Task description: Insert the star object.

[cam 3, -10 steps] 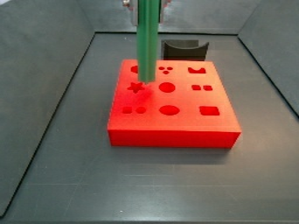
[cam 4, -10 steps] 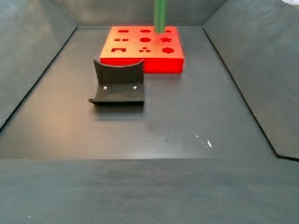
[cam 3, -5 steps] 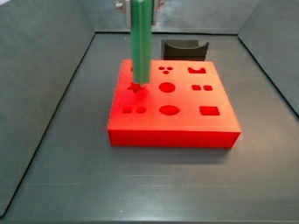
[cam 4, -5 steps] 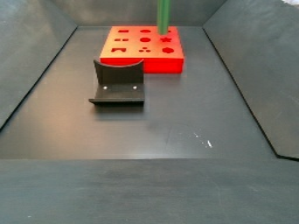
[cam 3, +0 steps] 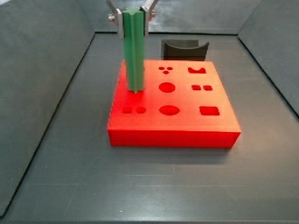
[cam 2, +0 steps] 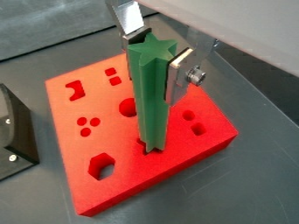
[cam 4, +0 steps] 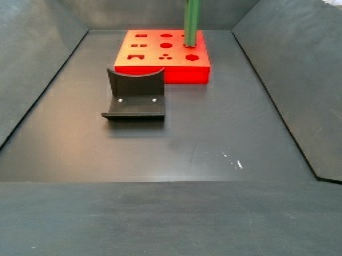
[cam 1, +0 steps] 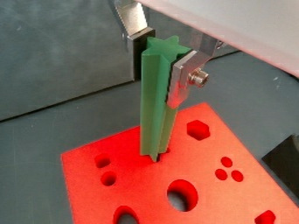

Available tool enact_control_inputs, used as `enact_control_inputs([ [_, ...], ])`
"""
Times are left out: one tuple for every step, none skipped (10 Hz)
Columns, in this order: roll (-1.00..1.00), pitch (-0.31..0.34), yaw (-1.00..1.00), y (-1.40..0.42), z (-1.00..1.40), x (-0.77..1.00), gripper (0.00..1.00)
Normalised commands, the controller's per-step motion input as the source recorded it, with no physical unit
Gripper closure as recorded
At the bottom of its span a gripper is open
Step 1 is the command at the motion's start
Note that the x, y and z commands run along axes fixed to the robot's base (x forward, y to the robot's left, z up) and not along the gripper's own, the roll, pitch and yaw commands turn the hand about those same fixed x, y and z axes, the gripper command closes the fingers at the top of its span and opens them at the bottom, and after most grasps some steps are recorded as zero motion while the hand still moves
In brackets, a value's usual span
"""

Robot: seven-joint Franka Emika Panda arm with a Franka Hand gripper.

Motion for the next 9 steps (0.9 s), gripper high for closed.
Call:
enact_control_inputs([
  [0.00, -0.087, 0.03, 0.06, -0.31, -0.11, 1.00],
  [0.00, -0.073, 0.05, 0.12, -0.23, -0.11, 1.00],
  [0.00, -0.070, 0.08, 0.13, -0.20, -0.11, 1.00],
  [0.00, -0.037, 0.23, 0.02, -0.21, 0.00, 1.00],
  [0.03, 0.000, 0.31, -0.01, -0.25, 0.15, 1.00],
  [0.04, 0.000, 0.33, 0.00, -0.29, 0.20, 1.00],
  [0.04, 0.000, 0.32, 0.00, -0.28, 0.14, 1.00],
  [0.02, 0.000, 0.28, 0.00, -0.25, 0.12, 1.00],
  [0.00, -0.019, 0.07, -0.02, -0.11, 0.00, 1.00],
])
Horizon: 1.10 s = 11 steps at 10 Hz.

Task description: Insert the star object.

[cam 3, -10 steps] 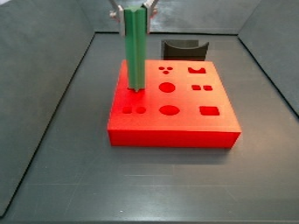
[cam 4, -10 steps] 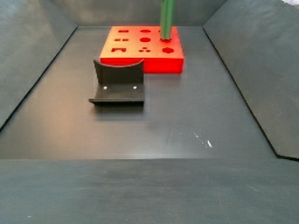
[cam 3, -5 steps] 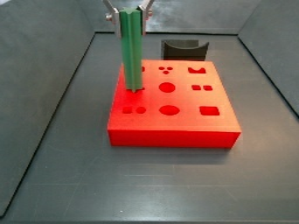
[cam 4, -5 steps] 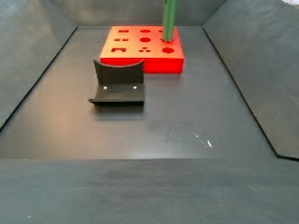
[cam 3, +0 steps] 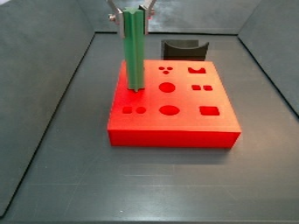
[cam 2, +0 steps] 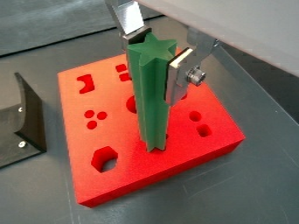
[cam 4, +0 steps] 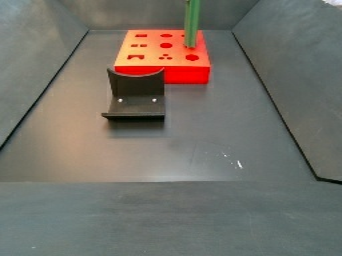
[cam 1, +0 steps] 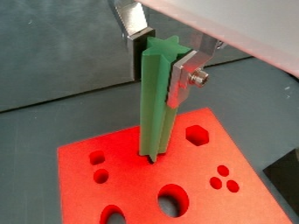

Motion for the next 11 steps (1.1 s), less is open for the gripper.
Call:
enact_control_inputs([
  [0.00, -0.040, 0.00, -0.07, -0.07, -0.10, 1.00],
  [0.00, -0.066, -0.03, -0.15, -0.01, -0.18, 1.00],
  [0.00, -0.069, -0.10, -0.19, -0.03, -0.09, 1.00],
  [0.00, -0.080, -0.17, -0.10, -0.12, -0.04, 1.00],
  [0.00, -0.064, -0.18, 0.00, -0.19, 0.00, 1.00],
  [0.00, -0.030, -0.27, -0.05, -0.11, 0.11, 1.00],
  [0.00, -0.010, -0.33, -0.07, -0.07, 0.17, 1.00],
  [0.00, -0.017, -0.32, -0.04, -0.07, 0.16, 1.00],
  [0.00, -0.011, -0.31, 0.00, -0.07, 0.15, 1.00],
  [0.00, 0.000, -0.14, 0.00, -0.03, 0.00, 1.00],
  [0.03, 0.000, -0.02, 0.00, 0.00, 0.00, 1.00],
])
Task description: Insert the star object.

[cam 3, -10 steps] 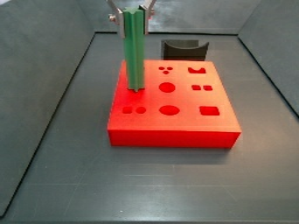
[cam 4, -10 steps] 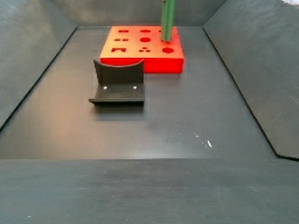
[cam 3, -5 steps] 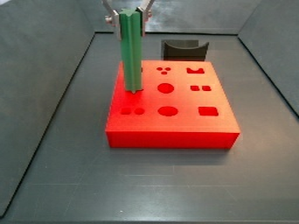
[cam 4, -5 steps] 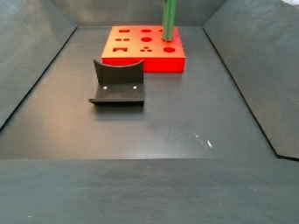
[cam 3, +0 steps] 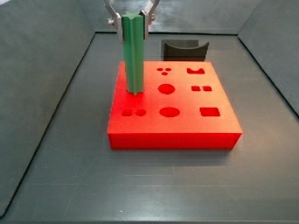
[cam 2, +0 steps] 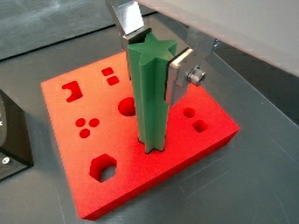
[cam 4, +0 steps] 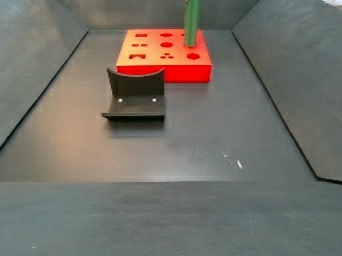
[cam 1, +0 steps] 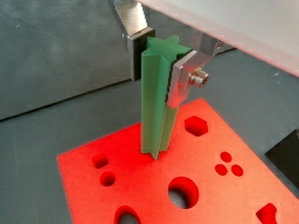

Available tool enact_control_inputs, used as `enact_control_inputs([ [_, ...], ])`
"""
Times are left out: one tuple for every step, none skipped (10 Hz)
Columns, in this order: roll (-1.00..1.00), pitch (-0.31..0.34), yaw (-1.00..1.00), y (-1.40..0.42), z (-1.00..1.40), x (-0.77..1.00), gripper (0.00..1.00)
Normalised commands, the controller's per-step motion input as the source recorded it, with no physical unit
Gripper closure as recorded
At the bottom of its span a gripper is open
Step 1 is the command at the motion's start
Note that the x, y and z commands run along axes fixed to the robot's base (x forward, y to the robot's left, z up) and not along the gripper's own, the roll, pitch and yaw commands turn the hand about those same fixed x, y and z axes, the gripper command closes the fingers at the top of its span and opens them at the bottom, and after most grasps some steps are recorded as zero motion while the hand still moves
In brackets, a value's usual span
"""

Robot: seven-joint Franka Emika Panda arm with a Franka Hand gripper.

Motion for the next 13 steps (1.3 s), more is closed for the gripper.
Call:
enact_control_inputs([
  [-0.01, 0.000, 0.00, 0.00, 0.00, 0.00, 1.00],
  [0.00, 0.000, -0.03, 0.00, -0.34, 0.00, 1.00],
  [-0.07, -0.066, -0.07, 0.00, -0.78, -0.12, 1.00],
  [-0.19, -0.114, -0.21, 0.00, -0.75, -0.13, 1.00],
  [-0.19, -0.117, -0.25, 0.00, -0.74, -0.14, 1.00],
  [-0.15, -0.086, -0.26, 0.00, -0.86, -0.18, 1.00],
  [-0.12, -0.046, -0.29, 0.00, -0.90, -0.07, 1.00],
  [0.00, 0.000, -0.27, -0.05, -0.68, 0.00, 1.00],
  [0.13, 0.051, -0.10, -0.17, -0.60, 0.04, 1.00],
  [0.14, 0.043, -0.14, -0.18, -0.80, 0.04, 1.00],
  [0.05, 0.021, -0.15, -0.12, -0.91, 0.00, 1.00],
  [0.03, 0.000, -0.12, -0.02, -0.34, 0.00, 1.00],
  [0.00, 0.000, 0.00, 0.00, 0.00, 0.00, 1.00],
])
